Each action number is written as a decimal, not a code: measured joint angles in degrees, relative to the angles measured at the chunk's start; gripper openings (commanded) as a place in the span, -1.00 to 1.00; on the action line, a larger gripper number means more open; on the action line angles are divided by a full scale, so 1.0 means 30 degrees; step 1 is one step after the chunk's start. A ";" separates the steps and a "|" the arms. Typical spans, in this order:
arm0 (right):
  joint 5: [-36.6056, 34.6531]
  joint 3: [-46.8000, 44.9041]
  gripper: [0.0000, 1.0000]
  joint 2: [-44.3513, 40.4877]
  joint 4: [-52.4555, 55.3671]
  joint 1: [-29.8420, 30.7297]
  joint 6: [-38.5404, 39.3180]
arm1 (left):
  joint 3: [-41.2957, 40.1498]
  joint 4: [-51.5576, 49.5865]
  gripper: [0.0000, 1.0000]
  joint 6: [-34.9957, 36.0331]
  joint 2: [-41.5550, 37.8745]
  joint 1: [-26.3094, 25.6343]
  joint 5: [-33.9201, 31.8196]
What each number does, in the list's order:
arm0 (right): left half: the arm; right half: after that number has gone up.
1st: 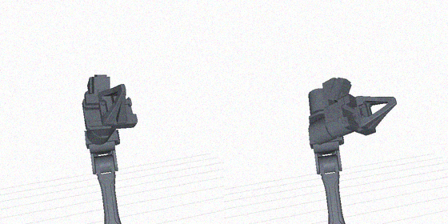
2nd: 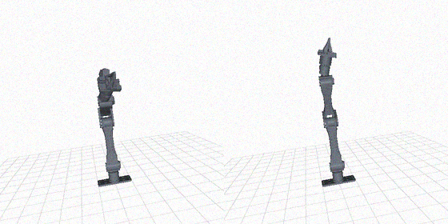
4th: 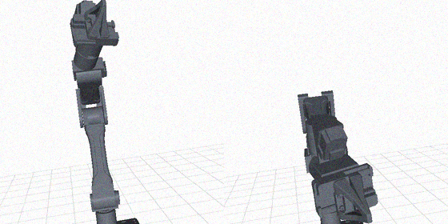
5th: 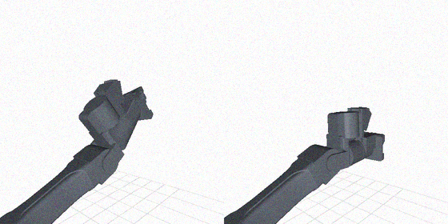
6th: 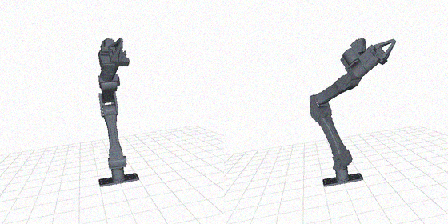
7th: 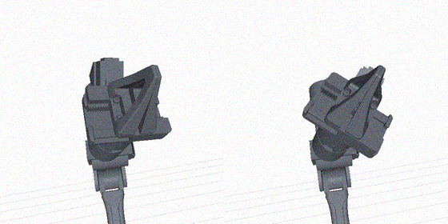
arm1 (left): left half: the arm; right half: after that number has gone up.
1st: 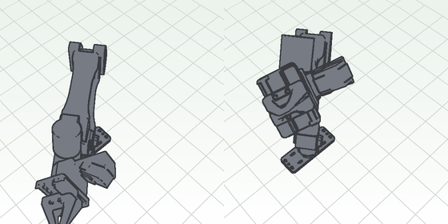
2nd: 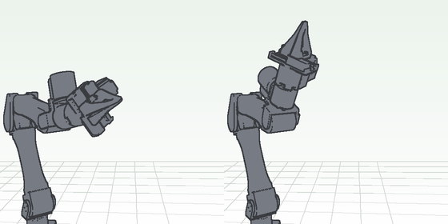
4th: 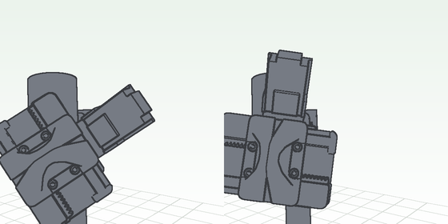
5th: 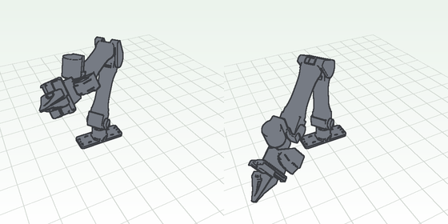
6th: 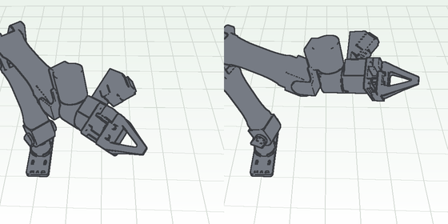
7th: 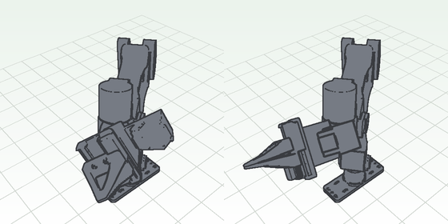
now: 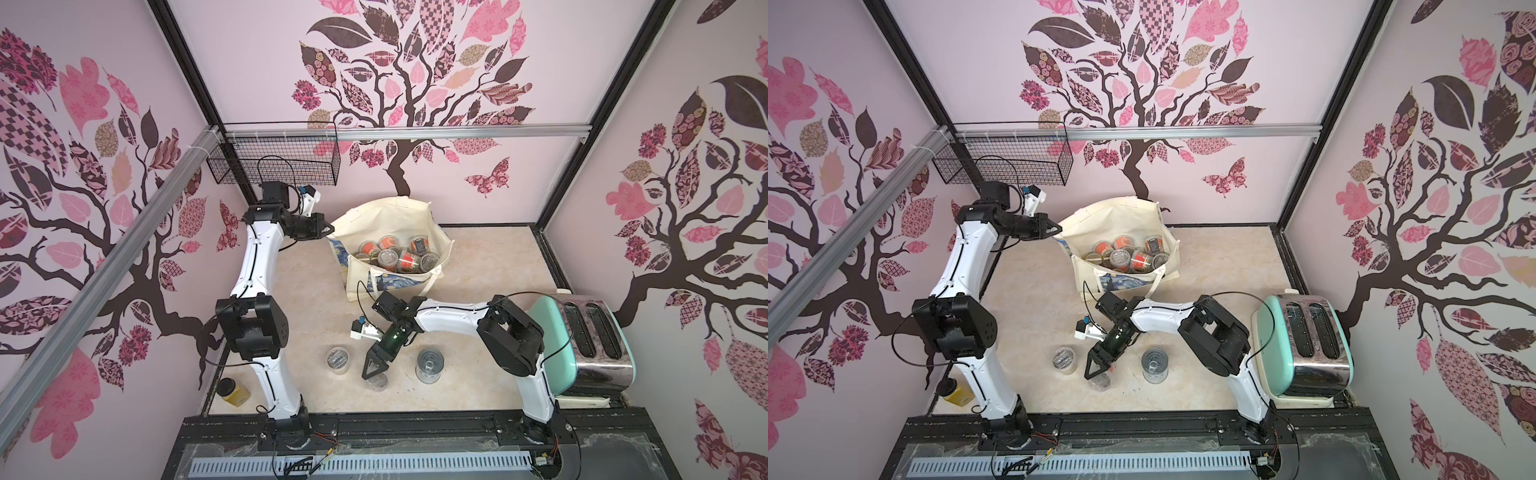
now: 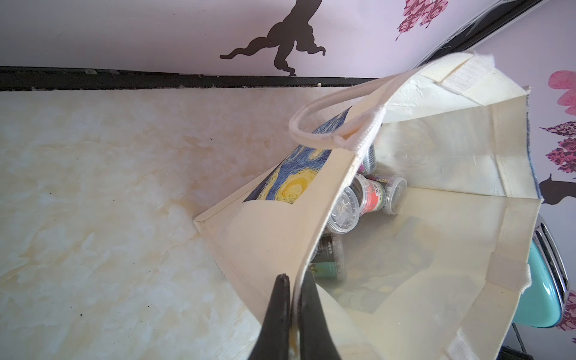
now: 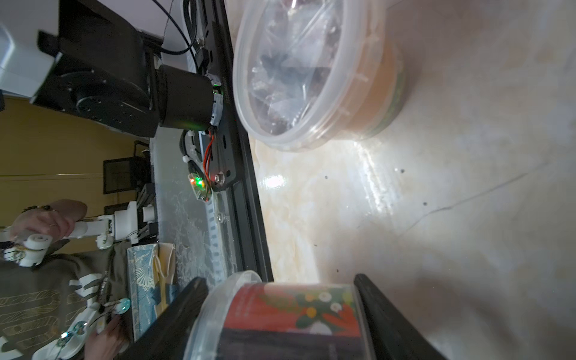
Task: Take out the seed jars from the canvas bag
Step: Place the seed jar at the center of the board.
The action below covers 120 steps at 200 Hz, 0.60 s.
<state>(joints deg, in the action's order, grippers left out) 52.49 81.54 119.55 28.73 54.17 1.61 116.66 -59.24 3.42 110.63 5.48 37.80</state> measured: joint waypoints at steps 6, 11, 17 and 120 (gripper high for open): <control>0.0160 0.0284 0.19 0.0255 0.0197 -0.0029 0.0036 | 0.0000 0.0000 -1.00 0.0000 0.0000 0.0007 0.0000; 0.0226 0.0525 0.19 0.0481 0.0277 -0.0066 0.0044 | 0.0000 0.0000 -1.00 0.0007 0.0000 0.0007 0.0007; 0.0270 0.0707 0.21 0.0714 0.0313 -0.0117 0.0044 | 0.0000 0.0000 -1.00 0.0007 0.0000 0.0015 0.0007; 0.0670 0.1617 0.46 0.2040 0.1049 -0.0838 -0.0517 | 0.0029 0.0240 -1.00 0.0058 0.0430 0.0335 0.0729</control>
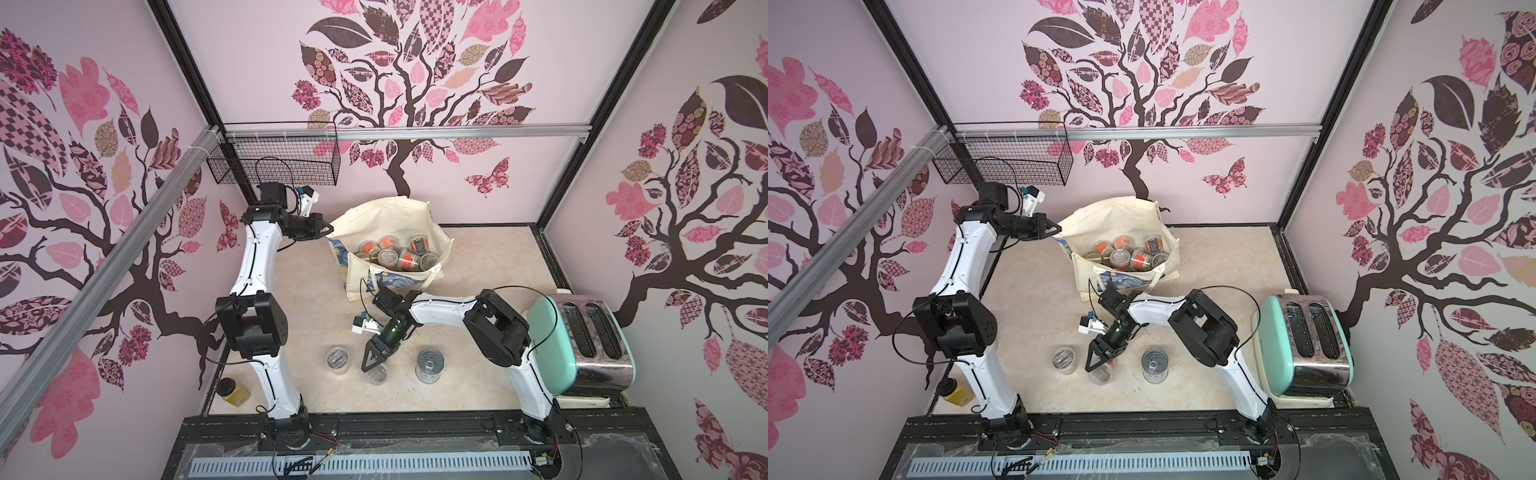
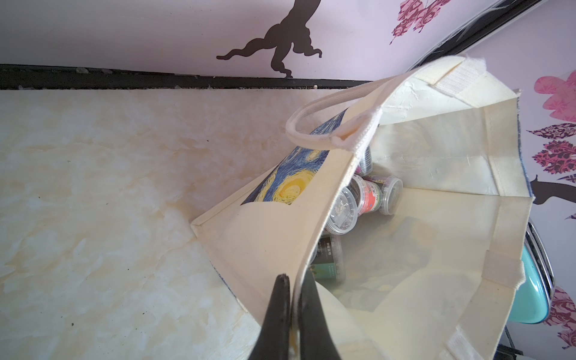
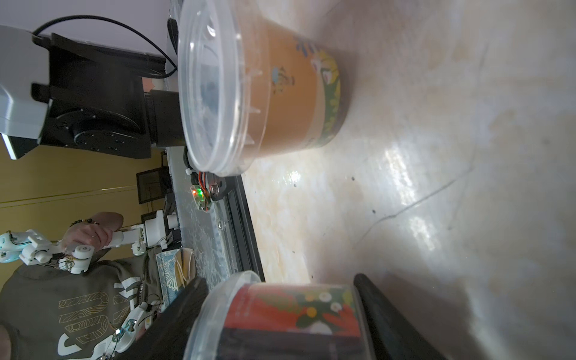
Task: Take out the seed jars from the canvas bag
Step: Place the seed jar at the center of the board.
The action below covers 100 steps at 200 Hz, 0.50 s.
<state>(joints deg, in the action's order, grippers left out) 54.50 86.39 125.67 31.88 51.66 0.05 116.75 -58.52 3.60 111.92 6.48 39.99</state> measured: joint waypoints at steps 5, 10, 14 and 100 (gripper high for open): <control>-0.0036 0.0000 0.49 0.0000 -0.0007 0.0000 -0.0029 | 0.0022 0.0015 -1.00 -0.0007 0.0036 0.0007 0.0036; -0.0073 0.0015 0.51 0.0000 -0.0015 0.0000 -0.0051 | 0.0058 0.0022 -1.00 -0.0007 0.0058 0.0007 0.0066; -0.0095 0.0029 0.53 0.0000 -0.0015 0.0000 -0.0080 | 0.0080 0.0044 -1.00 -0.0007 0.0080 0.0007 0.0073; -0.2244 -0.0437 0.75 -0.0459 -0.1931 0.0022 -0.0117 | 0.0095 0.0109 -1.00 0.0000 0.0146 0.0102 0.0357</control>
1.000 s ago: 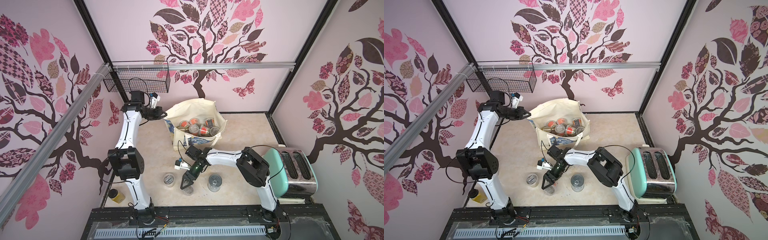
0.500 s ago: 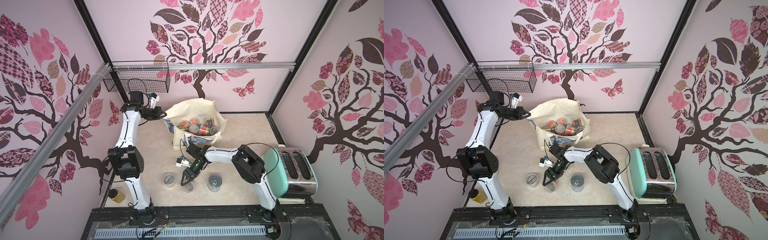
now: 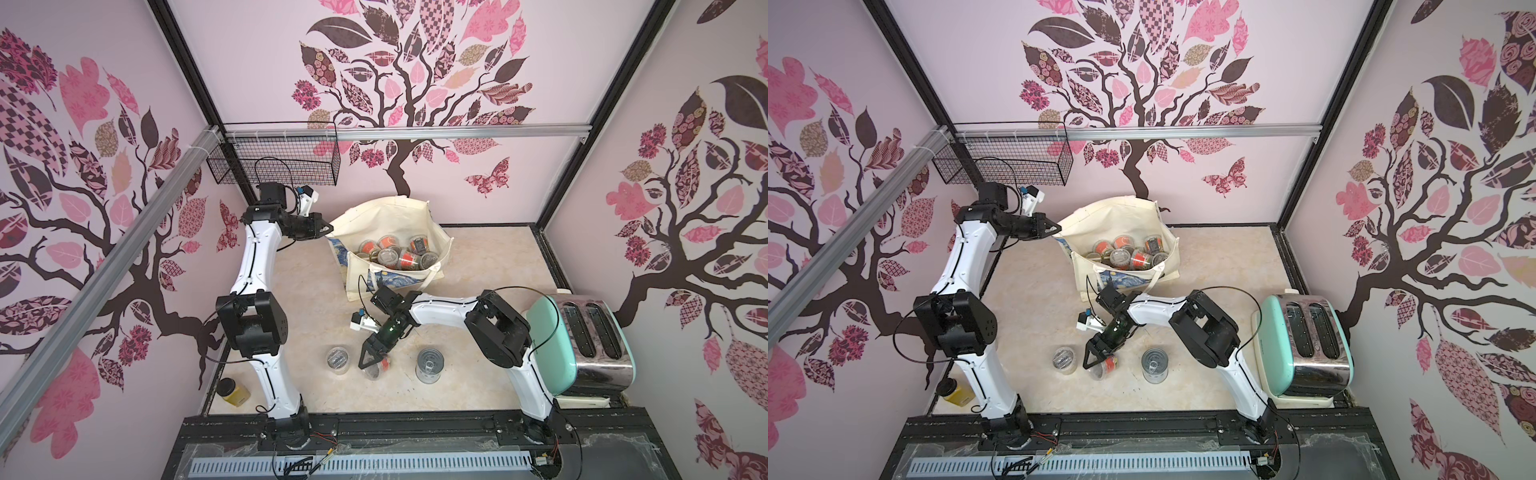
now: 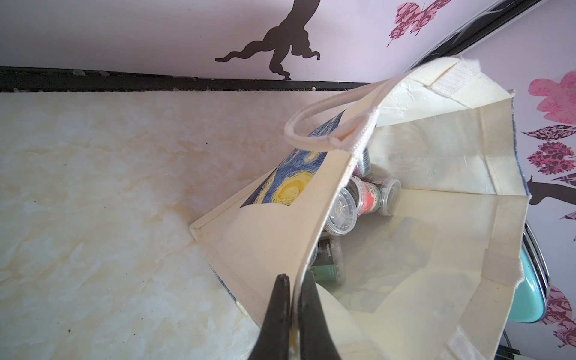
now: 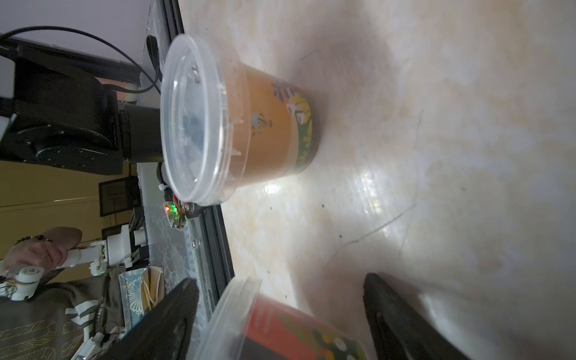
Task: Take out the seed jars from the canvas bag
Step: Place the seed jar at the center of the board, then pick up the seed jar from the canvas bag.
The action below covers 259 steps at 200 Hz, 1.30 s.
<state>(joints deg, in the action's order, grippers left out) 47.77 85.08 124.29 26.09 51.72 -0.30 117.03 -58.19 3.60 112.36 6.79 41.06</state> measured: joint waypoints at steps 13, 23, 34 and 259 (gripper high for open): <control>-0.0372 -0.0321 0.74 -0.0262 -0.0342 -0.0007 -0.0058 | 0.0000 0.0000 -1.00 -0.0007 0.0000 0.0015 0.0036; -0.0648 -0.0510 0.71 -0.0415 -0.0583 0.0000 -0.0124 | 0.0000 0.0000 -1.00 -0.0007 0.0007 0.0015 0.0066; -0.0954 -0.0714 0.67 -0.0554 -0.0838 0.0000 -0.0160 | 0.0000 0.0000 -1.00 -0.0015 0.0007 0.0015 0.0066; -0.7788 -0.6841 0.73 -0.9719 -0.6594 -0.0051 -0.1297 | -0.0015 -0.0007 -1.00 0.0102 -0.0007 0.0029 0.0466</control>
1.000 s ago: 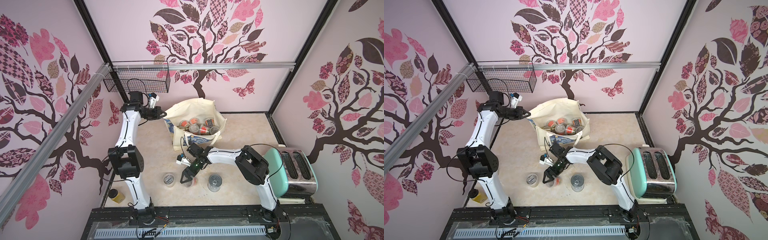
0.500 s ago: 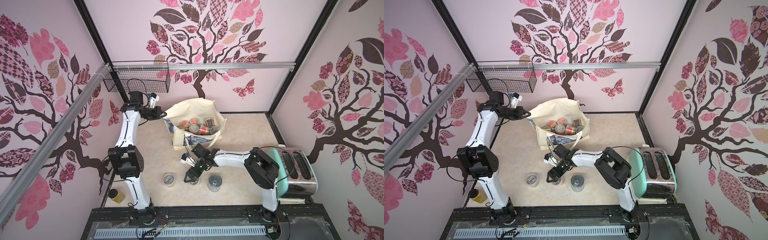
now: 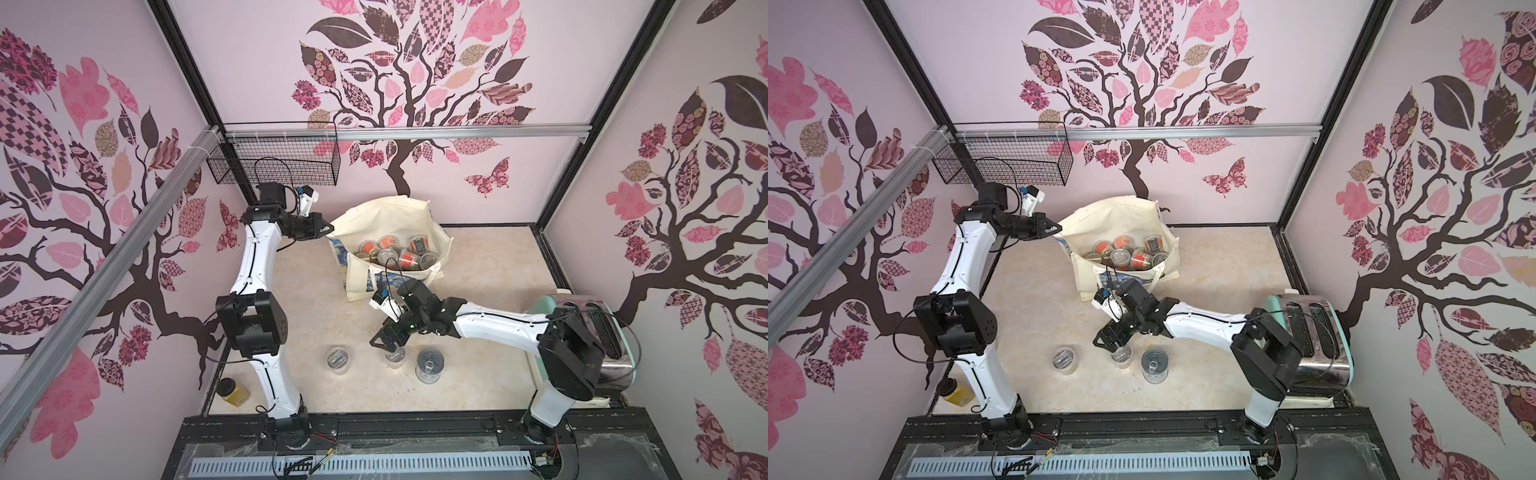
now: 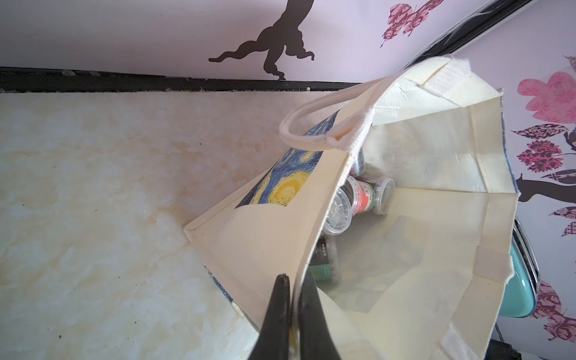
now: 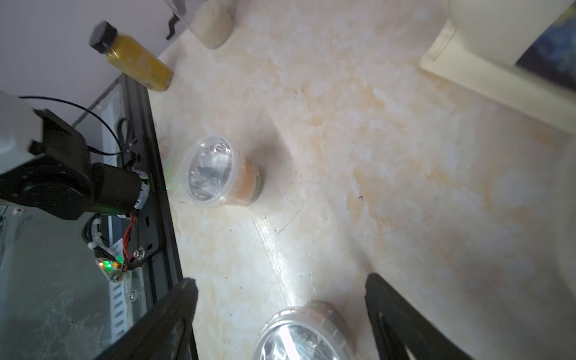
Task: Take out the seed jars from the canvas bag
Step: Pick up the seed jar from the canvas bag.
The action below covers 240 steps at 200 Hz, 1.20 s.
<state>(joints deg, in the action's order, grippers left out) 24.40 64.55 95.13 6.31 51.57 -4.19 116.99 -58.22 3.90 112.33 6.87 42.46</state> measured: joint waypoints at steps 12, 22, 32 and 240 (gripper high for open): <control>-0.0262 -0.0007 0.73 -0.1166 -0.0175 0.0000 -0.0036 | -0.0051 0.0029 -1.00 0.0117 -0.0029 0.0000 0.0058; -0.0517 -0.0007 0.73 -0.2157 -0.0335 0.0000 -0.0073 | -0.0182 0.0095 -1.00 0.0197 -0.0117 0.0000 0.0117; -0.0860 -0.0007 0.73 -0.3031 -0.0444 -0.0007 -0.0197 | -0.0379 0.0146 -1.00 0.0277 -0.0262 0.0000 0.0175; -1.0601 0.6557 0.64 -0.0954 0.9857 -0.0758 -0.3111 | -0.8276 0.1209 -1.00 0.5719 -0.8123 -0.3519 -0.2390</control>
<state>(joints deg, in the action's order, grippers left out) -7.40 84.23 92.27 35.88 49.30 -13.52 92.16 -54.59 21.06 87.96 -3.68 35.29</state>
